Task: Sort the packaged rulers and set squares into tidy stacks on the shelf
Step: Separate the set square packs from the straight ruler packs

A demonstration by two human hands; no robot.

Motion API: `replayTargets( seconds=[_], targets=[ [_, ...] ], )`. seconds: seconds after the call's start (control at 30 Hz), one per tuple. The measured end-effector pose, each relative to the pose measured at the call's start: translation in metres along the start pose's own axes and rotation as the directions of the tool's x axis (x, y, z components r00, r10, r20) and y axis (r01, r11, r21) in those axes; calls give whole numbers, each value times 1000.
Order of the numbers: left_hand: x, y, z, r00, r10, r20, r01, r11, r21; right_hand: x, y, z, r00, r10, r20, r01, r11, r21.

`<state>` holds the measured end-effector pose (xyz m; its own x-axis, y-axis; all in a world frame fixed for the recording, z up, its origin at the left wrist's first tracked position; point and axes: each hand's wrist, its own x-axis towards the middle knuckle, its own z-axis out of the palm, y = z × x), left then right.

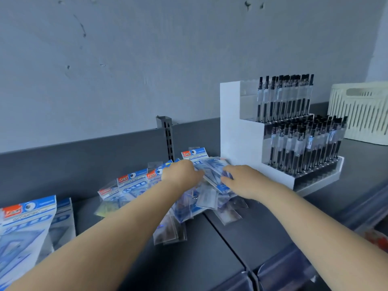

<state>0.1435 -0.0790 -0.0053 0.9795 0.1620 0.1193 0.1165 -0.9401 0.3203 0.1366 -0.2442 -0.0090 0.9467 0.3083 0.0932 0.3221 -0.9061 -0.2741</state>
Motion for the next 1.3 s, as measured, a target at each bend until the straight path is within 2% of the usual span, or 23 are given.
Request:
replayTargets(
  seconds=[0.07, 0.17, 0.33, 0.5, 0.6, 0.73, 0.9, 1.07, 1.3],
  targets=[
    [5, 5, 0, 997, -68, 24, 72, 978, -194, 4, 4, 4, 1000, -14, -10, 15, 999, 45],
    [7, 12, 2, 996, -89, 0, 81, 906, -416, 6, 6, 8, 997, -40, -66, 47, 993, 112],
    [2, 22, 8, 988, -147, -41, 110, 870, -481, 6, 7, 11, 987, -102, -124, 126, 969, 210],
    [-10, 19, -1, 972, -193, -136, 72, 790, -609, 4, 6, 5, 986, -25, -166, 77, 947, 312],
    [-23, 19, -10, 957, -206, -203, 29, 767, -640, 2, 4, 1, 978, -4, -209, 107, 869, 484],
    [-48, 11, -23, 962, -223, -160, 12, 615, -789, 2, -1, 1, 979, 0, -204, 123, 798, 590],
    [-77, -17, -42, 932, -306, -194, -18, 497, -868, 0, -18, 0, 961, -23, -277, 220, 674, 705],
    [-112, -61, -64, 906, -353, -232, -37, 481, -876, -14, -64, -3, 983, -104, -149, 180, 433, 883],
    [-168, -142, -104, 842, -452, -295, -27, 511, -859, -38, -160, 12, 975, -219, -33, 102, 313, 944]
  ],
)
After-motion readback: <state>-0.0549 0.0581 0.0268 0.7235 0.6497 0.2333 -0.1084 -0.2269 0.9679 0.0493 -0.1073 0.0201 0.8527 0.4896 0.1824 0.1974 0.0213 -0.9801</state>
